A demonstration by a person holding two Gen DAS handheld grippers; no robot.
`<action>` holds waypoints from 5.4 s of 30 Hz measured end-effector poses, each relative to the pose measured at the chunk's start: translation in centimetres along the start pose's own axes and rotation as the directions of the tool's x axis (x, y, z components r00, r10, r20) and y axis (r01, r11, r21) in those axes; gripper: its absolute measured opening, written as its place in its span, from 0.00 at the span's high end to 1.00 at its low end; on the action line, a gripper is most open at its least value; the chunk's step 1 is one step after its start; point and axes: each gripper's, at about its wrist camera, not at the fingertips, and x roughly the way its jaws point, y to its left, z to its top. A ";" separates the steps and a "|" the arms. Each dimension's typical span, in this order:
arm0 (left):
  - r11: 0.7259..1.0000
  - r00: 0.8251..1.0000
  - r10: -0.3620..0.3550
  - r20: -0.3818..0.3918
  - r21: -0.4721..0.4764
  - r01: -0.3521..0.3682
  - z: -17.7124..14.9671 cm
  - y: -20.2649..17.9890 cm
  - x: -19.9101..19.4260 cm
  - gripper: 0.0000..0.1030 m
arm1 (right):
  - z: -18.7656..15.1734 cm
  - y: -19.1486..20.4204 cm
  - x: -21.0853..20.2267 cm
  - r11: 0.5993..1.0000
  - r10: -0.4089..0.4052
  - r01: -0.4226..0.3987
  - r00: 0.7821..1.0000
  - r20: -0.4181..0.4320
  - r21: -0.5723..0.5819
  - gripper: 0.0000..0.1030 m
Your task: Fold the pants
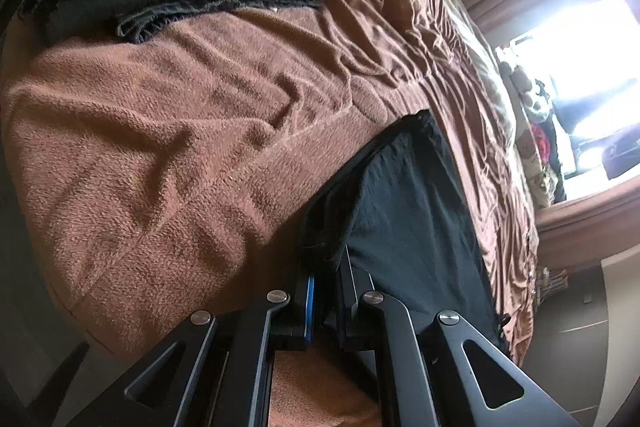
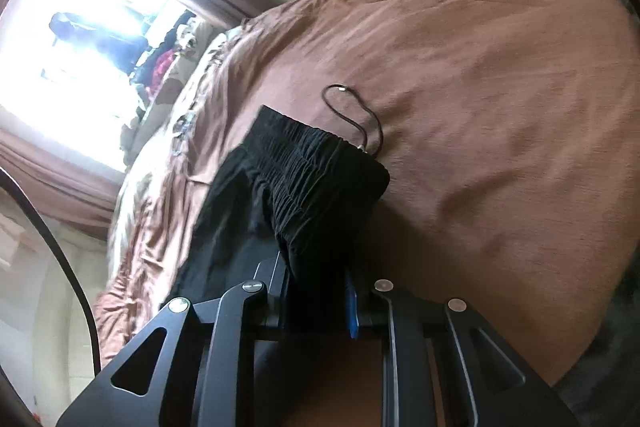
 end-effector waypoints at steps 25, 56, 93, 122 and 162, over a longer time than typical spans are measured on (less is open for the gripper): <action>0.973 0.999 0.029 0.036 0.227 -0.036 4.1 -10.0 -0.6 0.52 | -6.0 17.6 -2.6 0.734 -0.004 -0.081 0.992 -0.124 -0.674 0.41; 0.931 0.988 0.133 -0.082 0.352 -0.096 3.5 -15.8 10.3 0.52 | -11.0 32.0 18.2 0.163 -0.270 -0.309 0.899 -0.343 -0.937 0.53; 0.922 0.979 0.189 -0.079 0.358 -0.149 5.7 -15.1 13.3 0.53 | -11.8 31.8 21.0 0.181 -0.299 -0.210 0.919 -0.257 -0.961 0.78; 0.945 0.994 0.081 -0.076 0.323 -0.052 2.2 -4.8 -1.3 0.53 | -17.1 30.2 4.1 0.465 -0.090 -0.245 0.943 -0.321 -0.851 0.56; 0.994 0.989 -0.016 -0.150 0.108 0.032 0.0 -0.4 0.6 0.79 | -25.8 28.8 6.8 0.591 -0.066 -0.343 0.882 -0.467 -0.730 0.56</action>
